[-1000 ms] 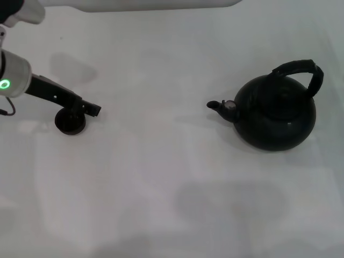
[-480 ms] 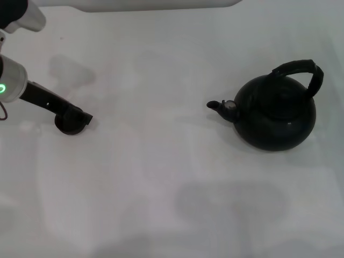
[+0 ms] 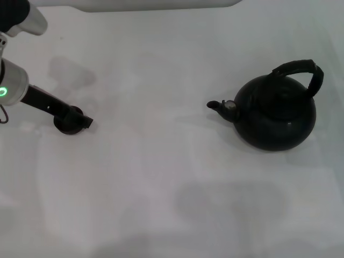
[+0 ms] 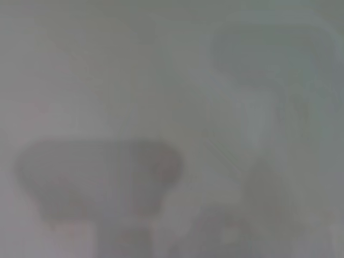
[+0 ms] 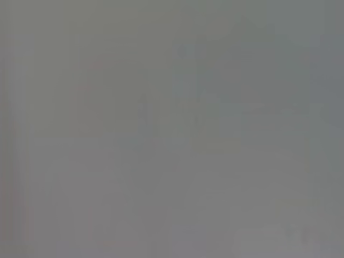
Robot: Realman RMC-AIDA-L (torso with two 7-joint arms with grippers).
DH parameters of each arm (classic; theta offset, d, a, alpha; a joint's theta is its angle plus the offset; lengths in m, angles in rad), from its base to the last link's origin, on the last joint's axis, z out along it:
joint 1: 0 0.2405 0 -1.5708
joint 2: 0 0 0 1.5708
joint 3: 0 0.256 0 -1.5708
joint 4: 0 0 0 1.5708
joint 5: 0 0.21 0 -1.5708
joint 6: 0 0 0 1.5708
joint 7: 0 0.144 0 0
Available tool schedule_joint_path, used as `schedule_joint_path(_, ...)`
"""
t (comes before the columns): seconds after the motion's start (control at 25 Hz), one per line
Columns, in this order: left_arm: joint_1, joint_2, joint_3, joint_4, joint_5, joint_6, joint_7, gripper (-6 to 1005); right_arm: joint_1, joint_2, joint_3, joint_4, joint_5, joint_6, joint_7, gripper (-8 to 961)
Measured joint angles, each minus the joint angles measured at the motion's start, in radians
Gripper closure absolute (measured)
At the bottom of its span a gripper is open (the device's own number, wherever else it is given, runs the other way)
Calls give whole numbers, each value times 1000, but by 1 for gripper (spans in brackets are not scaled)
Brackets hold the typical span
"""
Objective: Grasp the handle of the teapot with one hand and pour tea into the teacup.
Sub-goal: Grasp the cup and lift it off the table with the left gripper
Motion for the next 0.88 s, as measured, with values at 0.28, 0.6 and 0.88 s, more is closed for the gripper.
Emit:
schedule_joint_path(0.28, -2, 1, 9, -6, 6, -5, -18, 114, 0, 2, -4, -2, 0, 1, 0, 85)
schedule_joint_path(0.6, -6, 4, 11, 0, 7, -31, -28, 221, 0, 2, -4, -2, 0, 3, 0, 84)
schedule_joint_path(0.88, -46, 0, 32, 29, -26, -70, -28, 296, 0, 2, -4, -2, 0, 3, 0, 84)
